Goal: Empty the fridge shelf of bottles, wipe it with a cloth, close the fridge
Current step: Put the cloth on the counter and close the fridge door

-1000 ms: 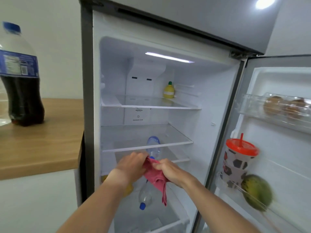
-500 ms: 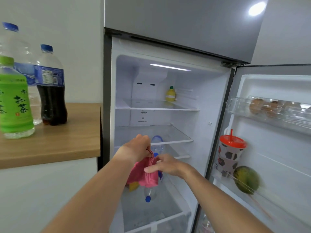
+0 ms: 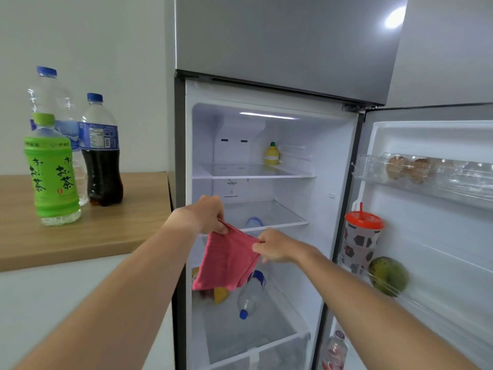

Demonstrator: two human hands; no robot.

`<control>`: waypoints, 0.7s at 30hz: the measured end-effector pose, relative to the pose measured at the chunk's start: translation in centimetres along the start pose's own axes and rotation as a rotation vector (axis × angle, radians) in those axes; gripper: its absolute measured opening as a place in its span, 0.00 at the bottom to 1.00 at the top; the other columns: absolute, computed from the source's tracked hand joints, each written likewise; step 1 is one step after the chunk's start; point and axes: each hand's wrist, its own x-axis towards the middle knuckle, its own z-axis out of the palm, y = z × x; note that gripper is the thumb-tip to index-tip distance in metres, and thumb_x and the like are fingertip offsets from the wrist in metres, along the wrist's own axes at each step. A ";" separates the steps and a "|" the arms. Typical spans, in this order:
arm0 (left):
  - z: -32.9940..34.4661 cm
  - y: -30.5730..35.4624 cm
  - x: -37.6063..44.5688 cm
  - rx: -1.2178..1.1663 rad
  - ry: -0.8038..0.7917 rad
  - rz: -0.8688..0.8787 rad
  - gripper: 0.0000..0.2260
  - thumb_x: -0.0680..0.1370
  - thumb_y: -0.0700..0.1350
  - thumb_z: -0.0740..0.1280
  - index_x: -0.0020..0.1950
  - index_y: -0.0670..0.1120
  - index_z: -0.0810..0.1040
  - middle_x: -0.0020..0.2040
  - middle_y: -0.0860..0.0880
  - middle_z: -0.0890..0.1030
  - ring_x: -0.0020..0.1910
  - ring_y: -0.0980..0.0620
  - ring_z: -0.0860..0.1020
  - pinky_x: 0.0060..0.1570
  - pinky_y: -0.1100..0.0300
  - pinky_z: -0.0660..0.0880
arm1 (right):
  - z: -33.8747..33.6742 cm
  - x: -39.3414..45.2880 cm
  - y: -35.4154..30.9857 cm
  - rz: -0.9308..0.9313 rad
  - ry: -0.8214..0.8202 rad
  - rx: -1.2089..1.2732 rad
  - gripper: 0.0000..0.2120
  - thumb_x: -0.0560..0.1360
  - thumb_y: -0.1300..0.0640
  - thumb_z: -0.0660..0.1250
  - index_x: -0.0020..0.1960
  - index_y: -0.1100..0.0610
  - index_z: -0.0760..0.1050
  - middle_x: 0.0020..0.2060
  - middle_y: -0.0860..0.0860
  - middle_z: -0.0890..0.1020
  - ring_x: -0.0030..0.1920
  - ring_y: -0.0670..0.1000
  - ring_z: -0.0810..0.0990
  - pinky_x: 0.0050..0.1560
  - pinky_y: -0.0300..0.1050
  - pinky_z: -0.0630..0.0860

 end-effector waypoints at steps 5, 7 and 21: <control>-2.5 -1.1 -0.8 -0.038 -0.039 0.013 0.07 0.74 0.48 0.74 0.41 0.45 0.85 0.32 0.50 0.81 0.31 0.52 0.78 0.37 0.58 0.76 | -4.7 -1.2 -1.3 0.008 -0.076 -0.010 0.08 0.80 0.57 0.64 0.50 0.58 0.82 0.44 0.52 0.84 0.42 0.52 0.85 0.39 0.44 0.75; -4.0 -1.4 -1.3 -0.060 -0.032 0.020 0.07 0.74 0.49 0.74 0.39 0.47 0.84 0.32 0.51 0.81 0.29 0.54 0.76 0.35 0.61 0.73 | -6.7 -1.4 -2.5 -0.027 -0.048 0.014 0.07 0.80 0.55 0.67 0.47 0.56 0.82 0.42 0.52 0.84 0.39 0.52 0.85 0.38 0.44 0.77; -17.9 -8.5 -6.4 -0.204 -0.081 -0.293 0.05 0.75 0.40 0.74 0.49 0.41 0.83 0.37 0.44 0.87 0.36 0.51 0.85 0.33 0.63 0.81 | -9.5 2.7 -19.6 -0.154 -0.215 0.088 0.06 0.78 0.59 0.71 0.51 0.62 0.79 0.40 0.56 0.86 0.34 0.53 0.85 0.35 0.44 0.76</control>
